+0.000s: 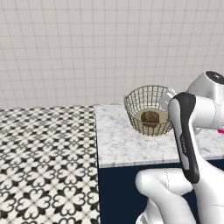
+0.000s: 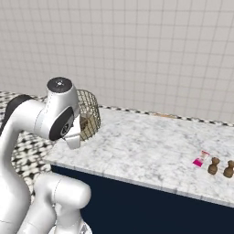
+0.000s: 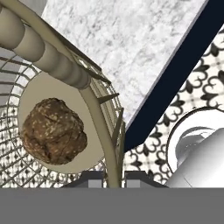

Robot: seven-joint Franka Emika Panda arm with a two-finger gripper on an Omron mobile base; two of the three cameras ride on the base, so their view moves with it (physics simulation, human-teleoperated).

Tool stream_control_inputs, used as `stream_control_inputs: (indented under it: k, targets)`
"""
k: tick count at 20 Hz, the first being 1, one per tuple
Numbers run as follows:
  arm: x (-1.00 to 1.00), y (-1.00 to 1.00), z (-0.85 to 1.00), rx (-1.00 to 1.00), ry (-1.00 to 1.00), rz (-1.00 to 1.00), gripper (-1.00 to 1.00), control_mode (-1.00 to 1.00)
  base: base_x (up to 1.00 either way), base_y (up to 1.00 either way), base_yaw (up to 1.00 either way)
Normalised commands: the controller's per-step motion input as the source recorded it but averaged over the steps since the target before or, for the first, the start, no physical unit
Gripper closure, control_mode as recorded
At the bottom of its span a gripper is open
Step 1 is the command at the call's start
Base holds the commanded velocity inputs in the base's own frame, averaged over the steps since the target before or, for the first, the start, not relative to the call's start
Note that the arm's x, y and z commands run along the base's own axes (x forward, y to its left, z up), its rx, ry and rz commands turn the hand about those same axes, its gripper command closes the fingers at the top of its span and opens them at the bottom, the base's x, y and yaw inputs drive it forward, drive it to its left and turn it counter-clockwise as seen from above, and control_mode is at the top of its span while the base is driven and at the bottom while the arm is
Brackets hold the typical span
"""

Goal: Open the cabinet, pick up the bread from the cabinet and place it in the basket. Then move the basket to the dining counter.

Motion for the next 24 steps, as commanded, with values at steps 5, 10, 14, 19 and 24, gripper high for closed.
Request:
stream_control_inputs:
  k: [5, 10, 14, 19, 24]
  targets:
    - [0.95, -0.27, -0.32, 0.02, 0.05, 0.03, 1.0, -1.0, 0.0, 0.0, 0.0]
    - [1.0, -0.31, -0.6, 0.02, 0.1, 0.07, 1.0, -1.0, 0.0, 0.0, 0.0]
    - [0.97, -0.16, -0.49, 0.01, 0.07, 0.03, 1.0, -1.0, 0.0, 0.0, 0.0]
    - [0.79, -0.15, -0.52, 0.0, 0.08, 0.0, 1.0, -1.0, 0.0, 0.0, 0.0]
    - [0.62, -0.22, -0.58, 0.0, 0.09, 0.04, 1.0, -1.0, 0.0, 0.0, 0.0]
